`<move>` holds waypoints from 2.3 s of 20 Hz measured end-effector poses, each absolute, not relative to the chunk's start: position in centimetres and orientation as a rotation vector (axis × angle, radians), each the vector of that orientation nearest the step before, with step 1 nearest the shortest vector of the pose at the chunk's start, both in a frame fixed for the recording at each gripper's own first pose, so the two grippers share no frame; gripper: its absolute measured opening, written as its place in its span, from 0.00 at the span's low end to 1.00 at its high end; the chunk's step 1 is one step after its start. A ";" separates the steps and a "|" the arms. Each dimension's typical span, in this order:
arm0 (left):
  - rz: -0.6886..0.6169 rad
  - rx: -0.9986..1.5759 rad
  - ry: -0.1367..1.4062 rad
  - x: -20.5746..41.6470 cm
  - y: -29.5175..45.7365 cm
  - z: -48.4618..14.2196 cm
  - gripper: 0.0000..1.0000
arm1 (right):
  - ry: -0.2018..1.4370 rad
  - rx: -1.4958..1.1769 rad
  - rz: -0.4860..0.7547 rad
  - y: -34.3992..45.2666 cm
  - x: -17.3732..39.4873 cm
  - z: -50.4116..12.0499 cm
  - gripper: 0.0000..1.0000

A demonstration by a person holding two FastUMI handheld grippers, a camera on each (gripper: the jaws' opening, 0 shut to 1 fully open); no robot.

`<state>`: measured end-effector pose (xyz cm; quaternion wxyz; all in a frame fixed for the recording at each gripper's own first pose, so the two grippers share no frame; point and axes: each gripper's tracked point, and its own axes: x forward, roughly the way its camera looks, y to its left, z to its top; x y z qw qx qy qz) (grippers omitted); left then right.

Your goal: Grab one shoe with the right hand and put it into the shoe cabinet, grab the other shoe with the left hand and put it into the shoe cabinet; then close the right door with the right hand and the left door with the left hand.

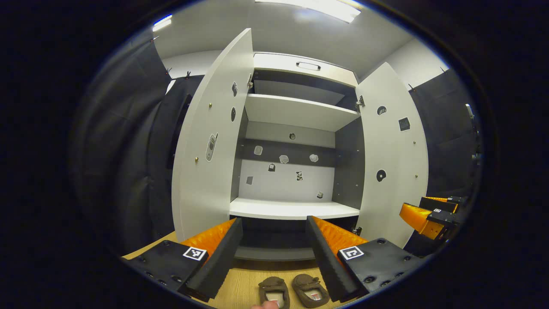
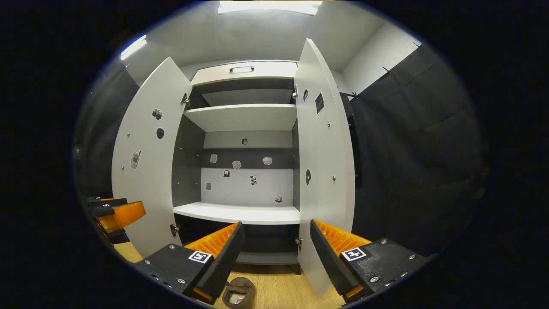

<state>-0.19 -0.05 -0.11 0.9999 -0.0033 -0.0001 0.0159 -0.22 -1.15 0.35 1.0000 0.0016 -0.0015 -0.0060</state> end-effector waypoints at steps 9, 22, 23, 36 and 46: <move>0.041 -0.018 -0.005 -0.4 -0.5 -0.1 0.96 | -0.021 -0.010 -0.019 -1.8 -0.7 1.3 0.97; 0.057 0.006 -0.002 -1.3 0.2 0.1 0.96 | 0.008 -0.045 0.033 0.5 3.1 -0.5 0.94; 0.061 0.010 -0.003 -1.5 0.4 0.1 0.96 | 0.022 -0.046 0.043 1.0 3.8 -1.4 0.94; 0.118 0.027 0.003 -1.8 2.8 -0.4 0.96 | 0.486 -0.111 0.165 5.9 5.2 -24.4 0.94; 0.133 0.026 0.032 -2.1 3.5 -1.5 0.96 | 0.813 -0.224 0.173 5.6 2.0 -36.4 0.91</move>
